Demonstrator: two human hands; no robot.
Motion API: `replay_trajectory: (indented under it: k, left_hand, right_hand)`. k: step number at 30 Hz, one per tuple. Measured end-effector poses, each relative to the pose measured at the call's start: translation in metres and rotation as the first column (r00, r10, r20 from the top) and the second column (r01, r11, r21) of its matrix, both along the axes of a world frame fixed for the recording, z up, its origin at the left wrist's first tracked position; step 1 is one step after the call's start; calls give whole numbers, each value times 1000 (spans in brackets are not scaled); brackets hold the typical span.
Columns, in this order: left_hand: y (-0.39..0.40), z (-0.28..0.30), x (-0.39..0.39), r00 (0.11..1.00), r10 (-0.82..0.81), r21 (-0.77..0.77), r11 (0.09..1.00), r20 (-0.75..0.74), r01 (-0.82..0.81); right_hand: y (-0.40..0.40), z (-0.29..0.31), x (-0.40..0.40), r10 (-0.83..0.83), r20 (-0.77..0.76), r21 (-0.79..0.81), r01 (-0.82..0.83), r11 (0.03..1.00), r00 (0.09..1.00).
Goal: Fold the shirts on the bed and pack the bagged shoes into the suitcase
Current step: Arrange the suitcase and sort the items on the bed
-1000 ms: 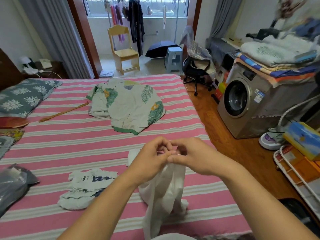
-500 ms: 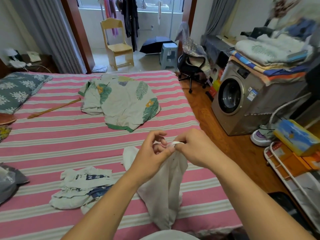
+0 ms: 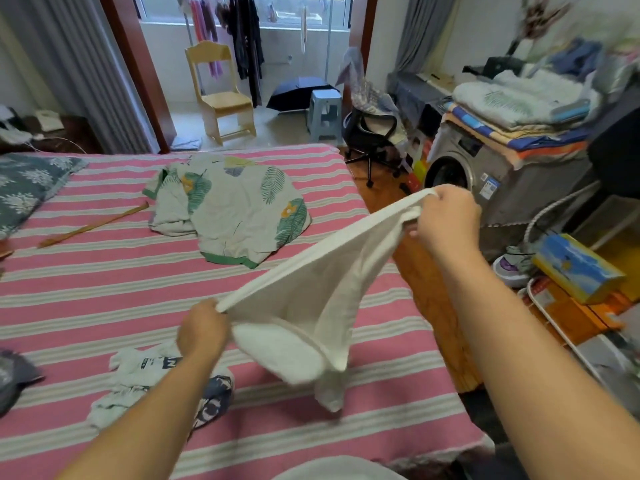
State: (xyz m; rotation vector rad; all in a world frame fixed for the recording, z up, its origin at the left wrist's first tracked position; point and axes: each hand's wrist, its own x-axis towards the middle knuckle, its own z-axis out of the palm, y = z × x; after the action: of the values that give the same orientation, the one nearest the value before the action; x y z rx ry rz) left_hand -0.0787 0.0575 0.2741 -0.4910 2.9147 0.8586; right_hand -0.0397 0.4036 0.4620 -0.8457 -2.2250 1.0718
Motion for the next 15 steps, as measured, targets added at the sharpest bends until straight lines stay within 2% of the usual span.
replay_trajectory:
  k: [2, 4, 6, 10, 12, 15]
  left_hand:
    - [-38, -7, -7, 996, 78, 7, 997, 53, -79]
    - [-62, -17, 1, 989, 117, 30, 992, 95, -120]
    - [-73, -33, 17, 987, 106, 97, 988, 123, -118]
    - [-75, -62, 64, 986, -29, 247, 969, 162, -12]
    - [-72, -69, 84, 963, 7, 466, 874, 271, -137]
    - [-75, -78, 100, 871, 44, 665, 627, 489, -405]
  right_hand:
    - [42, -24, -8, -153, 53, -43, 155, 987, 987]
    - [65, -52, 3, -234, 177, 19, 234, 972, 956]
    - [73, -90, 24, -235, 322, 106, 211, 972, 917]
    - [62, -176, 82, -100, 584, 109, 44, 993, 806]
    - [56, -212, 108, -39, 679, 103, -43, 994, 733]
    - [52, -246, 129, 21, 763, 10, -45, 999, 646]
